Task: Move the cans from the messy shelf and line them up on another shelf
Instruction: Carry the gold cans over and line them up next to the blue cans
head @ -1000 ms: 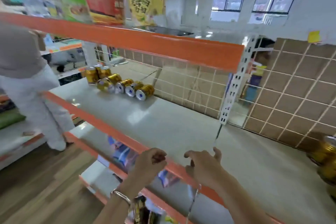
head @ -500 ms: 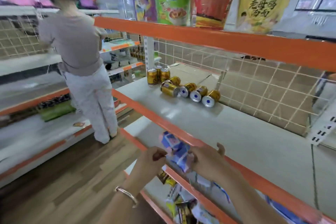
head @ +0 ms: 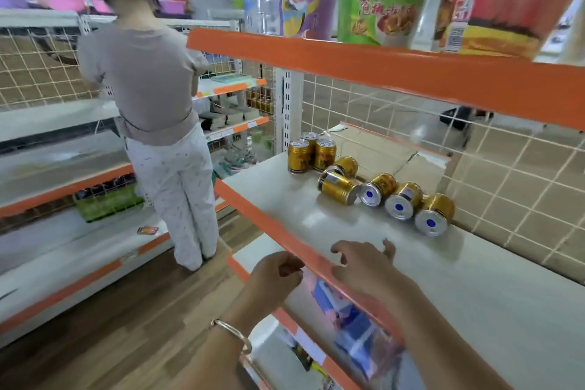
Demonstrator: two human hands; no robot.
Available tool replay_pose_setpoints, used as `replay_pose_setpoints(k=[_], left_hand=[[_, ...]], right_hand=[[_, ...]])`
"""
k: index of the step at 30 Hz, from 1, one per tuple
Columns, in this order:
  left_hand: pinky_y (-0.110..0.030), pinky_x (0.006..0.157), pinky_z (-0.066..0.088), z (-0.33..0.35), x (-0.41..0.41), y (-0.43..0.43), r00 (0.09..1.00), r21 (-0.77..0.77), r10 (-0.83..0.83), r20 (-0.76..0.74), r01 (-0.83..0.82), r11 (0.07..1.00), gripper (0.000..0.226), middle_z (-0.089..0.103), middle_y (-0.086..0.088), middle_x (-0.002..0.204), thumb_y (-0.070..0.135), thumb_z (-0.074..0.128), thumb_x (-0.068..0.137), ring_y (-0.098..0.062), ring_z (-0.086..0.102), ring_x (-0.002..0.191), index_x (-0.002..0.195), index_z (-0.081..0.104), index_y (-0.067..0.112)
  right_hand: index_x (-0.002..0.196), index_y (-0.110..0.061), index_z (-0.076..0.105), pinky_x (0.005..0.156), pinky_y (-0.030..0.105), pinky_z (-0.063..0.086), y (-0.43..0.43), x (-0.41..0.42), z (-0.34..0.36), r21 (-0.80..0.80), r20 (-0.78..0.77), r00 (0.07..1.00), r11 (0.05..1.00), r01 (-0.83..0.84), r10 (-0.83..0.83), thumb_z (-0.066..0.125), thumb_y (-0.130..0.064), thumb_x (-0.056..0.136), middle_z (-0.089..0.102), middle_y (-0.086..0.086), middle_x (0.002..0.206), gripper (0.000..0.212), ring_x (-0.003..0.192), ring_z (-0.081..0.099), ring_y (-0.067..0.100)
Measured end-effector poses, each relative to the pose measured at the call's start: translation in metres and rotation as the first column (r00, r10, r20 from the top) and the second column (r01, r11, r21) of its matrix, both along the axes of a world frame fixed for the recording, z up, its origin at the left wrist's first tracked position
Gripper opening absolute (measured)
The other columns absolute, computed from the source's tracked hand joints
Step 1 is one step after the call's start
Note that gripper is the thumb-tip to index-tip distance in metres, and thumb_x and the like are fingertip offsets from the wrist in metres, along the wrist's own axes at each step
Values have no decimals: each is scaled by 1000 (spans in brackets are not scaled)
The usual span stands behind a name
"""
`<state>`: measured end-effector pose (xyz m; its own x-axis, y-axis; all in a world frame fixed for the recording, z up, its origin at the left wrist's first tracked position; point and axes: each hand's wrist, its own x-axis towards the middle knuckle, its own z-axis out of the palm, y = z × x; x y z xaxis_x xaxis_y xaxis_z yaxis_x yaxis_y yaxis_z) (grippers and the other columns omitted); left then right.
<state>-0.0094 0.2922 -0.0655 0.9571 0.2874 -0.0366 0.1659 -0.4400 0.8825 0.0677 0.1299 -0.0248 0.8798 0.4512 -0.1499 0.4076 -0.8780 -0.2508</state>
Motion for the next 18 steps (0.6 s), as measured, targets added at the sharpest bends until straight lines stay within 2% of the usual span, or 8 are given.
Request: replay_pose_setpoints(k=[2, 4, 8, 12, 15, 18], left_hand=[[1, 62, 40, 4, 22, 18, 1000, 34, -23, -7, 23, 999, 15, 65, 14, 81, 11, 63, 84, -2, 60, 74, 85, 66, 26], [2, 60, 40, 9, 41, 36, 999, 54, -45, 1, 45, 998, 14, 64, 11, 86, 13, 62, 85, 5, 57, 73, 97, 67, 18], [1, 61, 41, 14, 76, 70, 998, 63, -69, -5, 70, 996, 15, 62, 13, 87, 14, 61, 86, 3, 57, 73, 100, 65, 18], [-1, 64, 41, 13, 114, 91, 992, 60, -125, -28, 127, 990, 16, 62, 11, 85, 14, 62, 86, 2, 57, 72, 101, 65, 17], [-4, 65, 42, 11, 144, 104, 982, 68, -187, -42, 189, 980, 13, 63, 11, 85, 15, 63, 85, 3, 58, 70, 97, 66, 20], [-1, 59, 41, 12, 171, 117, 965, 36, -256, -59, 259, 965, 12, 62, 8, 85, 12, 62, 85, 4, 56, 66, 95, 65, 19]], right_hand=[[133, -30, 46, 113, 50, 1, 19, 29, 1, -6, 7, 1000, 1000, 0, 0, 45, -42, 93, 59, -8, 123, 41, 126, 45, 15], [135, -31, 44, 112, 50, 7, 39, 57, 3, -16, 17, 1000, 1000, -2, 2, 46, -40, 93, 55, -8, 128, 42, 128, 43, 14], [133, -30, 45, 106, 47, 27, 67, 98, 3, 22, 0, 1000, 1000, 3, -3, 51, -41, 90, 52, -8, 129, 45, 123, 46, 18], [129, -30, 49, 106, 51, 26, 78, 127, 6, -43, 36, 998, 997, 60, -58, 51, -37, 89, 53, -4, 129, 41, 124, 46, 25], [120, -24, 55, 102, 51, 34, 88, 143, 10, -49, 128, 986, 992, 117, -110, 50, -33, 89, 57, 3, 120, 32, 117, 50, 30], [128, -29, 49, 101, 51, 34, 95, 164, 5, -4, 190, 960, 977, 212, -207, 56, -40, 85, 47, 3, 127, 44, 122, 44, 30]])
